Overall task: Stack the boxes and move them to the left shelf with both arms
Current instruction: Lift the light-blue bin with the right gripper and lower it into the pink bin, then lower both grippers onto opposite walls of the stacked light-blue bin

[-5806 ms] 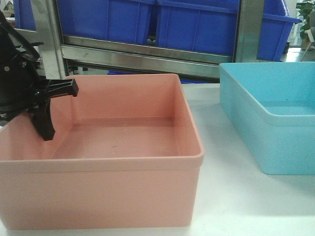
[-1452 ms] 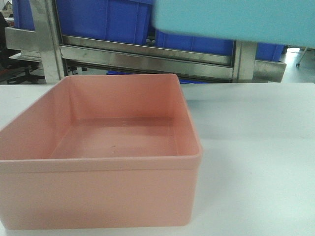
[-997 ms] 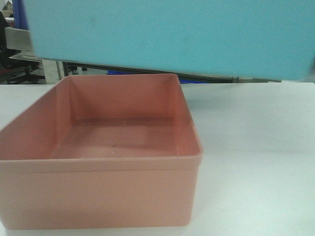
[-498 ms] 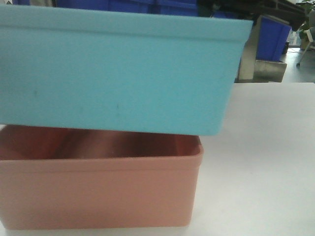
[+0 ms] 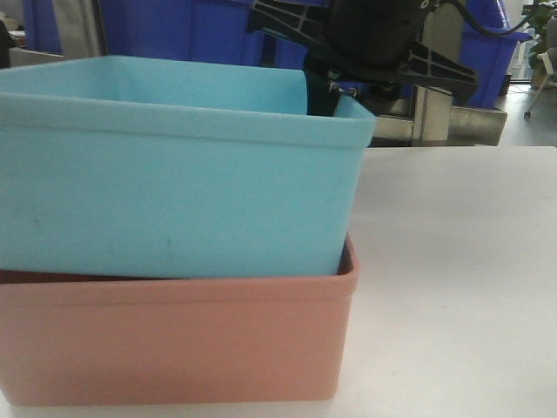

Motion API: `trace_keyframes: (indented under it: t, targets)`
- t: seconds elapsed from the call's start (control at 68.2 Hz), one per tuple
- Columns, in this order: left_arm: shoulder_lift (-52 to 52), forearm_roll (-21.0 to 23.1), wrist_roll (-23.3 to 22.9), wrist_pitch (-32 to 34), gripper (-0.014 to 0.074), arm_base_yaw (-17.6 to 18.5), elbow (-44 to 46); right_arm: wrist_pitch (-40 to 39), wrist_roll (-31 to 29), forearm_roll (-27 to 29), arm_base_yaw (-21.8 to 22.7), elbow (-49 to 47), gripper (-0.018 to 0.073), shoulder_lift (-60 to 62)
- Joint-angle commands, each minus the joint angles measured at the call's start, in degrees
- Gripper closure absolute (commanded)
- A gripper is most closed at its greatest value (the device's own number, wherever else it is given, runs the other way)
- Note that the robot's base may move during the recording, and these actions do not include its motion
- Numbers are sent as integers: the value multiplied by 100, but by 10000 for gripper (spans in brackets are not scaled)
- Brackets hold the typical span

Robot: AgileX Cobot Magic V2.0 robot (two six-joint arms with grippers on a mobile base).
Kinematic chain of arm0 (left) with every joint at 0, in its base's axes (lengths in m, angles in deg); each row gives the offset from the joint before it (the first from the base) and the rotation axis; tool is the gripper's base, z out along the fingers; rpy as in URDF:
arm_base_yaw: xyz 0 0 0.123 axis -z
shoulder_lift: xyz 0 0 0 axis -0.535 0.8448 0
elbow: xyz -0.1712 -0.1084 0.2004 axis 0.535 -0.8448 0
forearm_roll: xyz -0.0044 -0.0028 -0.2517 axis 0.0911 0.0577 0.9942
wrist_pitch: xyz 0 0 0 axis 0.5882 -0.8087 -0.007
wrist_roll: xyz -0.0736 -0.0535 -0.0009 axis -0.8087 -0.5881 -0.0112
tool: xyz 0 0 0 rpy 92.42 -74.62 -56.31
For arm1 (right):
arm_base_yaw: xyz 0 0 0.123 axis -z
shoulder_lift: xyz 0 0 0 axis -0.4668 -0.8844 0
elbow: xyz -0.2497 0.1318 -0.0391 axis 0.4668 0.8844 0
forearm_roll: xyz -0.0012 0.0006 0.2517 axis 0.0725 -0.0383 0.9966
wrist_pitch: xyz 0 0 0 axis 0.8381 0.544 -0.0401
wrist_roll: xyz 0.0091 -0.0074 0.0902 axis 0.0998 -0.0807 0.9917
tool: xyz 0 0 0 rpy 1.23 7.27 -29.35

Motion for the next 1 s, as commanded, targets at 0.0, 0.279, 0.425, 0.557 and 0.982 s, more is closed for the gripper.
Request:
trace_keyframes:
  t: [0.0,0.279,0.425,0.557,0.982]
  targets:
    - [-14,55,1,437,610,53,161,-488,67,-383,13,-210,502,265]
    - [-14,55,1,437,610,53,161,-488,67,-484,13,-210,498,265]
    - [-14,55,1,412,604,53,161,-482,8,-484,13,-210,372,282]
    - [-14,55,1,350,533,53,161,-464,-45,-506,13,-210,105,293]
    - [491,269,1,-16,103,53,1172,434,-1674,-838,13,-565,-65,787]
